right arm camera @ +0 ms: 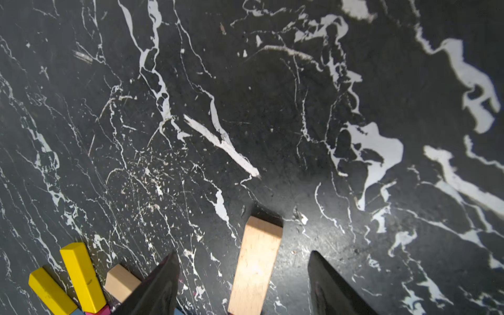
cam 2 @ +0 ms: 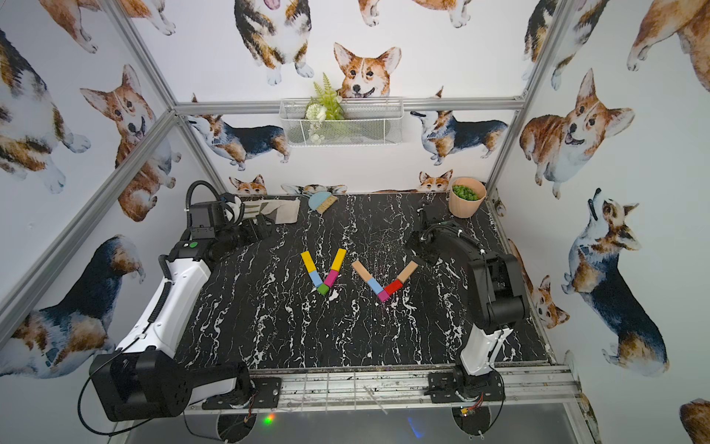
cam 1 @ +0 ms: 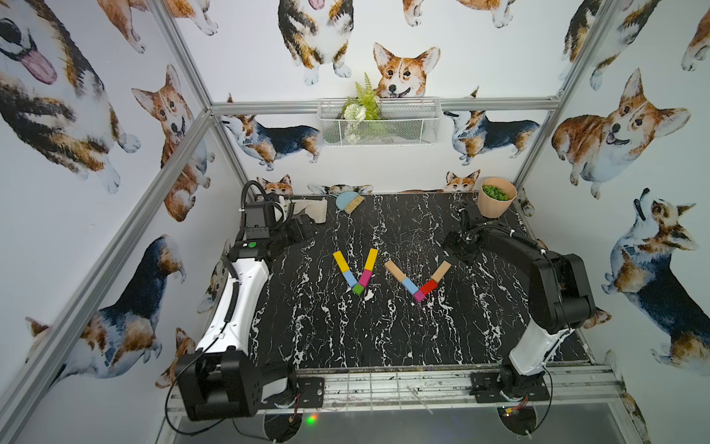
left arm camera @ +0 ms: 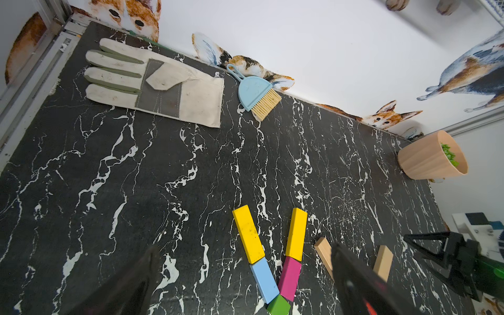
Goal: Assemble the letter v with building blocks
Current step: Assemble the building block at the center of the board.
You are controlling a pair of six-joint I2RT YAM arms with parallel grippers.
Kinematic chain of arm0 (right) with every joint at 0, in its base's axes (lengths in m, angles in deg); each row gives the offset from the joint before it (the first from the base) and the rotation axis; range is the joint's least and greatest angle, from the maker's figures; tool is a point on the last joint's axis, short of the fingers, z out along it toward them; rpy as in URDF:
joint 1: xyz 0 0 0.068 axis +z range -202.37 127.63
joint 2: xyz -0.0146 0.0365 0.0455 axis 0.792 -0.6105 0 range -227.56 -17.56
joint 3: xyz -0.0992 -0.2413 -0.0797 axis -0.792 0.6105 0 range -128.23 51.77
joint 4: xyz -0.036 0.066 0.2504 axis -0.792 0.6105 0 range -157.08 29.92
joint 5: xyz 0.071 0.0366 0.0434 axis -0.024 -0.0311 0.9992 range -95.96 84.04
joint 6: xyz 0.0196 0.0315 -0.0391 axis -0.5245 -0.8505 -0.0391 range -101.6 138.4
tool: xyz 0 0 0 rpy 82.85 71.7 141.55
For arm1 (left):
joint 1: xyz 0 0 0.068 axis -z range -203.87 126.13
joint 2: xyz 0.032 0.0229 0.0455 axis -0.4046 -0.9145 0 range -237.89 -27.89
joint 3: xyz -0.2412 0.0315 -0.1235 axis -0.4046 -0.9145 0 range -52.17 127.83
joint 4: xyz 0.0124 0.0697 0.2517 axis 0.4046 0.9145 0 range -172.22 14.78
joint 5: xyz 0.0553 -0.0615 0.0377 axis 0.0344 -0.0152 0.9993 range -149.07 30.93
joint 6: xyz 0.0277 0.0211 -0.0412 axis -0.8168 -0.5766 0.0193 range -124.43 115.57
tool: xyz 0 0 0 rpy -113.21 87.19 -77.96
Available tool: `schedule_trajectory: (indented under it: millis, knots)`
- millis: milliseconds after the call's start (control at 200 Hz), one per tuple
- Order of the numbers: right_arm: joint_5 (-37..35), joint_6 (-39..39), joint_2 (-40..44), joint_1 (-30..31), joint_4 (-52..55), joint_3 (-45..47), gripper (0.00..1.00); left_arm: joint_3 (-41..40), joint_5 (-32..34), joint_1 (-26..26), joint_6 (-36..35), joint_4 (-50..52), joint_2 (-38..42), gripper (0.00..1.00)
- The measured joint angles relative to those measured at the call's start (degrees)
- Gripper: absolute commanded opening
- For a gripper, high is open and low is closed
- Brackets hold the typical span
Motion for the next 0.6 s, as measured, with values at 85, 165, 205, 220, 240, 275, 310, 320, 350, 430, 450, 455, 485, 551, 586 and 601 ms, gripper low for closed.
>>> schedule_trajectory:
  millis: [85,165,205,220,240,275,310,320,350,430,450,455,485,551,586,601]
  knots:
    - [1.57,0.74,-2.12,-0.20,-0.26,-1.11,0.75,0.00,0.00,-0.02,0.00,0.00,0.00,1.00]
    - [2.49,1.62,-3.80,-0.20,-0.44,-1.90,0.76,0.00,0.00,0.00,0.00,0.02,0.00,1.00]
    - [3.06,1.84,-4.55,-0.22,-0.46,-2.32,0.76,0.00,0.00,0.00,0.00,0.02,0.00,1.00]
    - [3.32,1.95,-4.92,-0.22,-0.46,-2.58,0.76,0.00,0.00,0.00,0.00,0.02,0.00,1.00]
    - [3.43,2.10,-5.14,-0.22,-0.48,-2.78,0.76,0.00,0.00,0.00,0.00,0.02,0.00,1.00]
    - [3.61,2.54,-5.70,-0.24,-0.66,-3.21,0.76,0.00,0.00,0.00,0.00,0.02,0.00,1.00]
    - [3.82,2.80,-6.16,-0.24,-0.81,-3.58,0.76,0.00,0.00,-0.02,0.00,0.02,0.00,1.00]
    - [3.87,2.86,-6.36,-0.24,-0.85,-3.76,0.76,0.00,0.00,-0.02,0.00,0.02,0.00,1.00]
    - [3.98,2.89,-6.73,-0.24,-0.85,-4.07,0.76,0.00,0.00,0.00,0.00,0.02,0.00,1.00]
    - [4.31,3.10,-7.72,-0.24,-0.85,-4.61,0.76,0.00,0.02,-0.02,0.00,0.02,0.00,1.00]
    - [4.48,3.15,-7.96,-0.24,-0.87,-4.74,0.76,0.00,0.02,-0.02,0.00,0.02,0.00,1.00]
    - [4.52,3.17,-8.07,-0.24,-0.85,-4.79,0.76,0.00,0.02,-0.02,0.00,0.02,-0.02,1.00]
    - [4.74,3.30,-8.33,-0.24,-0.83,-4.92,0.76,0.00,0.02,-0.02,0.00,0.02,-0.04,1.00]
    - [4.83,3.39,-8.92,-0.24,-0.90,-5.11,0.76,0.00,0.02,-0.02,0.00,0.02,-0.09,1.00]
    - [4.87,3.63,-9.22,-0.24,-0.92,-5.16,0.76,0.00,0.02,-0.04,0.00,0.02,-0.11,1.00]
    - [4.87,3.69,-9.33,-0.24,-0.92,-5.18,0.76,0.00,0.00,-0.04,0.00,0.02,-0.11,1.00]
